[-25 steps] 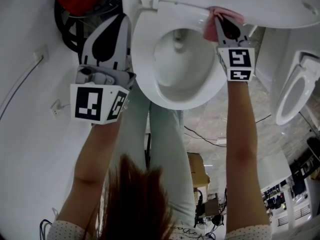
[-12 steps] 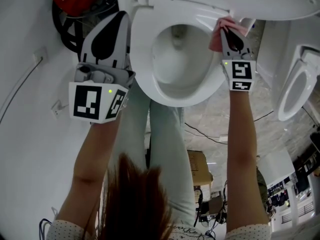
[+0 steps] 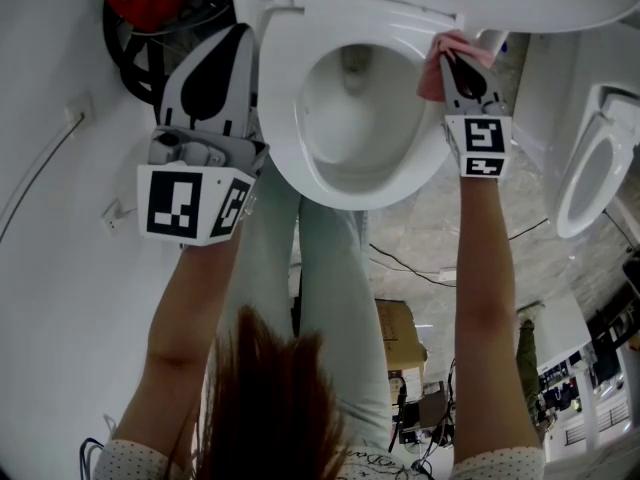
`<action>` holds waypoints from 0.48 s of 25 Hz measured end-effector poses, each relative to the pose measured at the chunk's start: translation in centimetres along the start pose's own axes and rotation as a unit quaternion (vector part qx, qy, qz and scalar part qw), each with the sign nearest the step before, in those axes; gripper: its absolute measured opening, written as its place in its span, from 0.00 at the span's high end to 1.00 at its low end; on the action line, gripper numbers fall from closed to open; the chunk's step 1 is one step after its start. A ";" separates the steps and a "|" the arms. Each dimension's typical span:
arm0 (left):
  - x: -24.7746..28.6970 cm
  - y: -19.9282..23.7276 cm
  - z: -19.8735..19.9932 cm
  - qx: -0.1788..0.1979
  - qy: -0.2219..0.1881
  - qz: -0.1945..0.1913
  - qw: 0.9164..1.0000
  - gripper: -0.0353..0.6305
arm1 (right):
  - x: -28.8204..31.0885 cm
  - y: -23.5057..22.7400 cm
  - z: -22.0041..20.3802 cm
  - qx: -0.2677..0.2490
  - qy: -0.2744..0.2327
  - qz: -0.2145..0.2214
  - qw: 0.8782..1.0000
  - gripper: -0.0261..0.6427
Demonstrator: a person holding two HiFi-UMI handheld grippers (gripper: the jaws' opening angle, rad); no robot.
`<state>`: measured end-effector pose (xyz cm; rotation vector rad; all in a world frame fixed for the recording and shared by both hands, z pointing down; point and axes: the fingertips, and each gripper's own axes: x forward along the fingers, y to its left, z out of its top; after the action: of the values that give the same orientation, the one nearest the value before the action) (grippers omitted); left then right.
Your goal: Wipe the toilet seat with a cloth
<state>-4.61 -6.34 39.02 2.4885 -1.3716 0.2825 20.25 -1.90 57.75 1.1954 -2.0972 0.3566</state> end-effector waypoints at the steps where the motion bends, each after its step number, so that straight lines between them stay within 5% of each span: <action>1: -0.1 0.0 0.0 0.000 0.000 0.000 1.000 0.94 | -0.1 0.0 -0.1 0.000 0.000 -0.001 1.000 0.91; 12: -0.9 0.1 -0.3 0.007 0.007 0.008 1.000 0.94 | -1.2 0.2 -1.6 0.012 0.006 -0.012 1.000 0.91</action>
<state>-5.20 -5.58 39.01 2.4823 -1.3901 0.3124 21.17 -0.13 58.08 1.2282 -2.0727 0.3787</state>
